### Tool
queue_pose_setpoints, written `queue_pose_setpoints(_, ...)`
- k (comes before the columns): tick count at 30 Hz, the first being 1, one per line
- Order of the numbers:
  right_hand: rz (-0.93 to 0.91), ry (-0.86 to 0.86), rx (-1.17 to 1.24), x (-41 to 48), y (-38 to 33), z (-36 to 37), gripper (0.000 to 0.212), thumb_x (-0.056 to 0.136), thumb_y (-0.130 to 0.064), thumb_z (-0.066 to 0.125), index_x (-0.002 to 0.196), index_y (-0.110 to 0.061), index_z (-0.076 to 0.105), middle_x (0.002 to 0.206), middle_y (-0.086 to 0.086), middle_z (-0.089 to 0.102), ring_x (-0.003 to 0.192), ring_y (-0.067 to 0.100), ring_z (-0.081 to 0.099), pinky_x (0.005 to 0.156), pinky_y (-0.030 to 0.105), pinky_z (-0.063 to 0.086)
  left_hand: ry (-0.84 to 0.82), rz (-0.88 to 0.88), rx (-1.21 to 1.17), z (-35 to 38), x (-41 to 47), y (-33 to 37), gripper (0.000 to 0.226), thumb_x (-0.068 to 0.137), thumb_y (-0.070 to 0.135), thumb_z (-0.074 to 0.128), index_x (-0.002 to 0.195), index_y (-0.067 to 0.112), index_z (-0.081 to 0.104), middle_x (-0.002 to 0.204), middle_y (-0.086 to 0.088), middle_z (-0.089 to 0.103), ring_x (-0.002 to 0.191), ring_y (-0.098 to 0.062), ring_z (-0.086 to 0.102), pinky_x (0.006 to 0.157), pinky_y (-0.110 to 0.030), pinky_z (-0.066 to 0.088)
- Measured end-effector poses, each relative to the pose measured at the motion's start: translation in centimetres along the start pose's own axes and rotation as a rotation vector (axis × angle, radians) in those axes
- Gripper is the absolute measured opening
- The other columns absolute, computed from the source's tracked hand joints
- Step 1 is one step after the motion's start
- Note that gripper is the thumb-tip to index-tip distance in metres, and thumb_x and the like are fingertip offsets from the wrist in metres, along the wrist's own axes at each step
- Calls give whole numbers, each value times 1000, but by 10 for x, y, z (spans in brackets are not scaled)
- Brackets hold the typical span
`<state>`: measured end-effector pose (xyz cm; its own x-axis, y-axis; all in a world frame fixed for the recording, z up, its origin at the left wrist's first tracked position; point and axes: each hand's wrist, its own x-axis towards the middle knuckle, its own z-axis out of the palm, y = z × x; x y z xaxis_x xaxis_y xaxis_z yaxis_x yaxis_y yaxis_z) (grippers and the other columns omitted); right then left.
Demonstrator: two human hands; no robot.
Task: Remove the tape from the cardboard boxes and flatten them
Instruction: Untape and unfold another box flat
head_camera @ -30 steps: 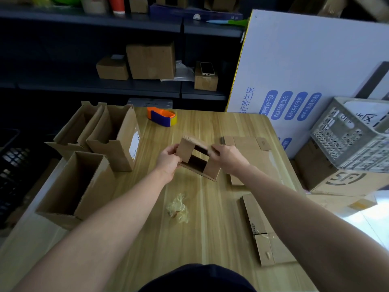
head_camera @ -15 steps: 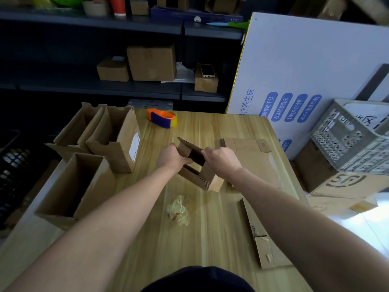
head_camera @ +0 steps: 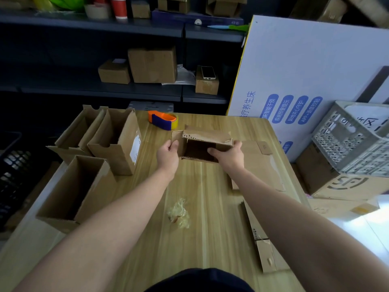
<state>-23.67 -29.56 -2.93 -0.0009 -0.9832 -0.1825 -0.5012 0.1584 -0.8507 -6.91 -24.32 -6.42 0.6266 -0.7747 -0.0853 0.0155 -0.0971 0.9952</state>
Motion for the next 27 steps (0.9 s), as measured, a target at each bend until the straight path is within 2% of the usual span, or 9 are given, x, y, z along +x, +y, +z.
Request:
queue_pose_setpoints(2,5,-10,34,2,1,-1,63,72,-37,78,113,-17,35,112,4,56,97,26,59,82,41,52,-18,-24,-65,0,1,-1,25,100,21,44,111,5,61,107,-9,66,101,-25,60,91,-42,51)
queue_pose_setpoints(6,-12,6,-66,3,-4,0,48,75,-33,70,108,-15,40,97,6,59,86,27,61,71,36,53,-32,-64,-187,-2,1,-4,21,100,20,42,101,18,63,99,2,67,97,-16,60,74,-28,55)
queue_pose_setpoints(10,-94,-94,-73,-1,-7,3,42,77,-31,64,112,-15,48,95,2,57,83,21,58,64,28,47,69,-185,-252,1,3,-4,34,101,28,41,131,16,52,127,-3,59,118,-21,53,98,-46,46)
queue_pose_setpoints(13,-164,-252,-184,-3,-6,0,19,87,-20,49,101,-10,57,87,5,57,80,24,57,58,33,49,164,-337,-452,-5,9,-1,29,101,29,39,126,21,53,117,-2,61,112,-26,57,88,-48,52)
queue_pose_setpoints(15,-118,-381,-179,-2,-3,-4,25,89,-13,47,104,-5,65,91,11,60,86,28,59,78,43,55,192,-373,-603,-13,15,0,24,102,27,36,116,26,56,107,-4,63,102,-27,61,72,-45,57)
queue_pose_setpoints(18,-22,-615,-112,-5,6,-7,25,89,-21,55,106,-10,70,105,8,64,99,21,58,90,40,50,173,-362,-634,-18,17,1,26,103,26,33,105,25,59,97,-2,66,90,-24,64,58,-38,56)
queue_pose_setpoints(23,-33,-231,-149,10,15,-11,52,88,-47,57,126,-12,54,125,5,52,118,24,50,101,41,41,124,-452,-656,-14,13,0,25,102,22,36,107,24,60,97,-2,67,84,-21,64,63,-37,56)
queue_pose_setpoints(25,47,-199,-141,18,18,-16,79,81,-55,62,142,-15,34,142,7,35,128,29,39,104,49,38,72,-500,-690,-14,13,0,23,101,17,38,104,22,61,99,-3,67,82,-20,64,60,-34,57)
queue_pose_setpoints(27,123,-270,-97,23,23,-24,89,75,-59,67,143,-12,33,138,7,42,121,28,47,99,46,43,7,-552,-681,-13,14,-3,25,100,14,38,110,17,60,108,-7,66,81,-19,65,58,-30,58)
